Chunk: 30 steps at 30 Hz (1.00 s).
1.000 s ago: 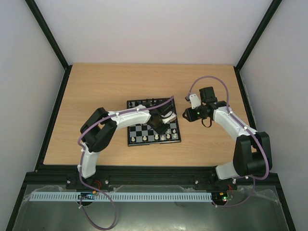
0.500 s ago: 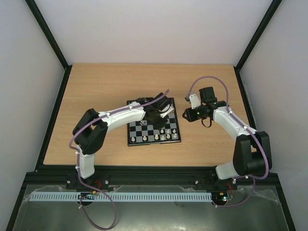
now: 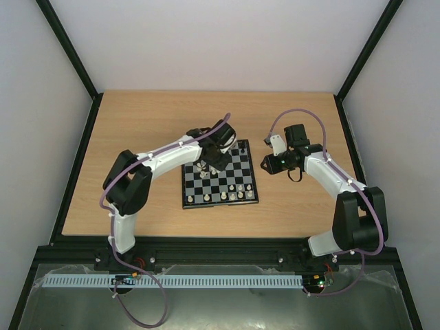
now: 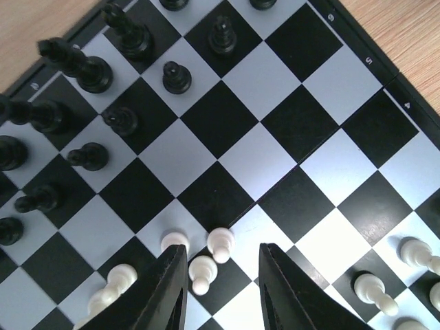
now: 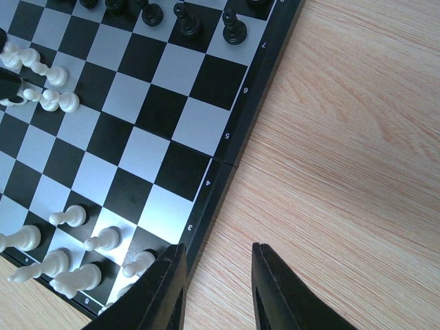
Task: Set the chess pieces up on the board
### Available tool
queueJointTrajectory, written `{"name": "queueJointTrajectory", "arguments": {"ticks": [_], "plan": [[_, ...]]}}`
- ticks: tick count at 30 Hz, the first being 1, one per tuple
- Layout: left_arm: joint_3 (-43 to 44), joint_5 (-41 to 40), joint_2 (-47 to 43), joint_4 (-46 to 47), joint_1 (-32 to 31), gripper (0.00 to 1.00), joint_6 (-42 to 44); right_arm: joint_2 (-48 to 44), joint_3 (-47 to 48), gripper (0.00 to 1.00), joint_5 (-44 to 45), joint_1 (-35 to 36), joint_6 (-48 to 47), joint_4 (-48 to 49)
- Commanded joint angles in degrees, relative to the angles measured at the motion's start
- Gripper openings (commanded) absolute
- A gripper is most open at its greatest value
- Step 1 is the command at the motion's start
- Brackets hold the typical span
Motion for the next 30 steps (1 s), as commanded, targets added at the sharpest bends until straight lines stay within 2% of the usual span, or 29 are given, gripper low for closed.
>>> {"name": "queueJointTrajectory", "arguments": {"ticks": [1, 16, 30], "plan": [[1.7, -0.2, 3.0, -1.6, -0.3, 0.29, -0.2, 0.6, -0.4, 0.29, -0.8, -0.1, -0.9, -1.7], [2.7, -1.3, 7.5, -2.1, -0.3, 0.26, -0.3, 1.1, -0.4, 0.29, -1.1, -0.2, -1.2, -2.0], [1.4, 0.3, 6.4, -2.4, -2.2, 0.11, -0.2, 1.1, -0.4, 0.28, -1.4, -0.2, -1.2, -2.2]]}}
